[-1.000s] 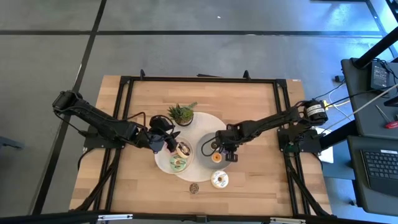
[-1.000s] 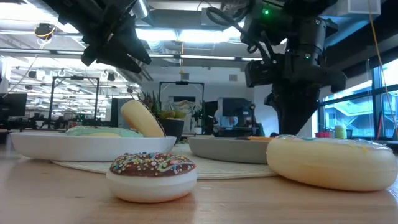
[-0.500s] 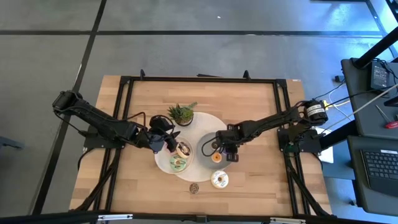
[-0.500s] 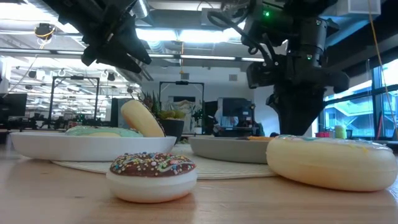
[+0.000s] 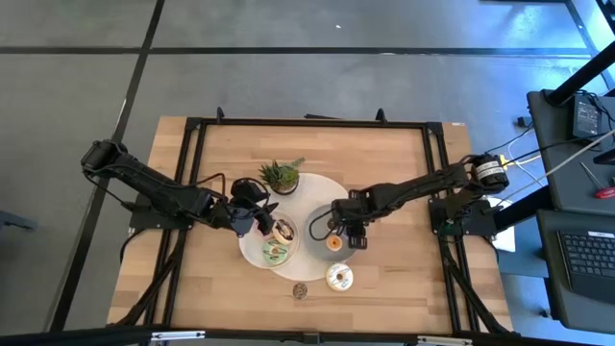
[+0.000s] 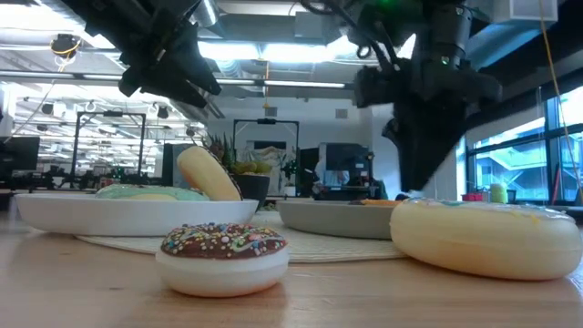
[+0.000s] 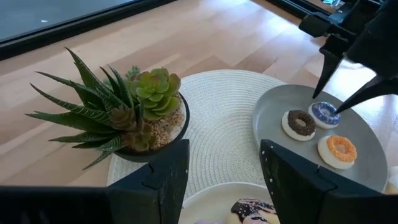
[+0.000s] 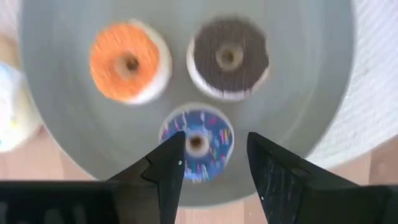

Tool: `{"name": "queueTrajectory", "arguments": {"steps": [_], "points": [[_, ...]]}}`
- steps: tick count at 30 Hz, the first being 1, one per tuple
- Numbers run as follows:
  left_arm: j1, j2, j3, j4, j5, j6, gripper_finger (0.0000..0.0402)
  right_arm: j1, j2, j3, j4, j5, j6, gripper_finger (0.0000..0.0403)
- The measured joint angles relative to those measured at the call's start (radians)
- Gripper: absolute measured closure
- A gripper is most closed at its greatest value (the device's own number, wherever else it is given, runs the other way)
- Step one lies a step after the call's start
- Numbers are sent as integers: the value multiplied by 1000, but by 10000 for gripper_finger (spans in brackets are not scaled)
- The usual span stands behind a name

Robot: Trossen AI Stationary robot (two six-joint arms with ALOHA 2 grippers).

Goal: Pick & Place donuts
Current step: Put the small brown donut onto the gray plate

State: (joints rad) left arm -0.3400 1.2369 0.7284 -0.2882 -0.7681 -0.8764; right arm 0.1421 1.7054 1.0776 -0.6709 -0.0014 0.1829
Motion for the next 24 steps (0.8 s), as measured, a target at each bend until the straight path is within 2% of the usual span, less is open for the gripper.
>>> {"name": "queueTrajectory", "arguments": {"steps": [5,8,12,16,20,24], "points": [[0,0,0,-1,0,0,209,45,0,33,126,0,-63,228],[0,0,0,-1,0,0,211,75,0,47,251,-3,-67,228],[0,0,0,-1,0,0,212,126,1,48,415,-21,-184,228],[0,0,0,-1,0,0,209,178,19,49,553,-25,-205,228],[0,0,0,0,0,0,212,220,74,122,517,5,-214,228],[0,0,0,0,0,0,214,254,188,255,400,12,-218,228]]}}
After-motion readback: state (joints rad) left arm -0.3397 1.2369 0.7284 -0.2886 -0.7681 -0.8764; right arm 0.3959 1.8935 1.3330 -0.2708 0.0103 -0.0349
